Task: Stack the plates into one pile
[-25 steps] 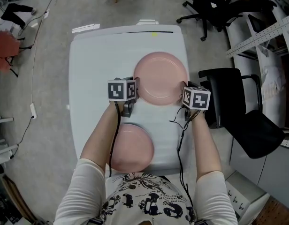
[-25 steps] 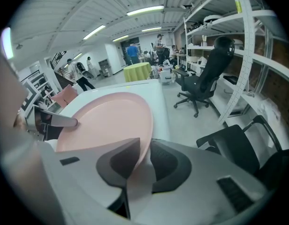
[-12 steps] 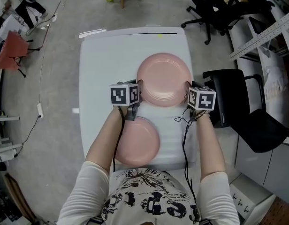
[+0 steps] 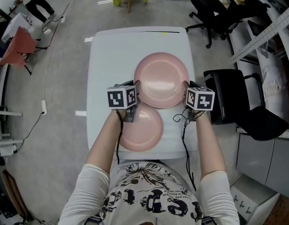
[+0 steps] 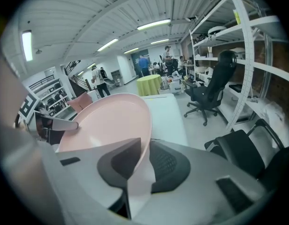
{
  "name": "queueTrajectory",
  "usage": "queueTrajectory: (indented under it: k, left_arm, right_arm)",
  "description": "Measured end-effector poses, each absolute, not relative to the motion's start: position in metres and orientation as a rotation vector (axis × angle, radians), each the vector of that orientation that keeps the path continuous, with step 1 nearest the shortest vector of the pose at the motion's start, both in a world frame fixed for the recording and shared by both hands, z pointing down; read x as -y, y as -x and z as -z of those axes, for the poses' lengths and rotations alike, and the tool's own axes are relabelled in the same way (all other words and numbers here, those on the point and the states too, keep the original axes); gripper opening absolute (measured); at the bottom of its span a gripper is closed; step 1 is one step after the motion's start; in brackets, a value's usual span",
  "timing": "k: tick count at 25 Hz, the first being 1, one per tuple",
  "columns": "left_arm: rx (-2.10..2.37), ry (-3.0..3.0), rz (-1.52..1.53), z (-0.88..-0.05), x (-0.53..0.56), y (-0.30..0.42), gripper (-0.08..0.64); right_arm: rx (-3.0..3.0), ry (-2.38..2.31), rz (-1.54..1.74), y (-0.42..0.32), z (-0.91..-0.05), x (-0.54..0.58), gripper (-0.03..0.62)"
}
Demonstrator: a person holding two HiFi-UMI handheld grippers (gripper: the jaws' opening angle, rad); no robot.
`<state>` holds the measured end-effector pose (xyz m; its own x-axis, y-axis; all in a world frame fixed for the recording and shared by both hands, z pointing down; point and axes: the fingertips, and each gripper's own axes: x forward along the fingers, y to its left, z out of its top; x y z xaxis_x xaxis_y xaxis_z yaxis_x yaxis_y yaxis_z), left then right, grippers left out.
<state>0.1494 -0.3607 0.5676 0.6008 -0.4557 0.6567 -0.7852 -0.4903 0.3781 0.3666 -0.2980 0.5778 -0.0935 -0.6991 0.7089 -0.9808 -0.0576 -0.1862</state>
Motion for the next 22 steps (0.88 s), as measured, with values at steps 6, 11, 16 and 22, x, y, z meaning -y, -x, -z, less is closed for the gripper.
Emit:
queueTrajectory:
  k: [6,11,16,22]
  left_arm:
    - [1.015,-2.152,-0.585,-0.549,0.302,-0.115,0.06]
    - [1.032,-2.153,-0.568,-0.542,0.252,-0.088,0.061]
    - [1.063,-2.122,-0.563,-0.551,0.205,-0.055,0.06]
    - [1.107,-2.069,-0.575,-0.564,0.163,-0.018,0.061]
  right_arm:
    - [1.857,-1.769,-0.92,-0.334,-0.559,0.244,0.064]
    - [1.875,-1.744,-0.936,-0.307,-0.557,0.197,0.066]
    - [1.882,-1.706,-0.937,-0.275,-0.562,0.155,0.066]
    - [1.894,-1.645,-0.948,-0.241,-0.573,0.124,0.066]
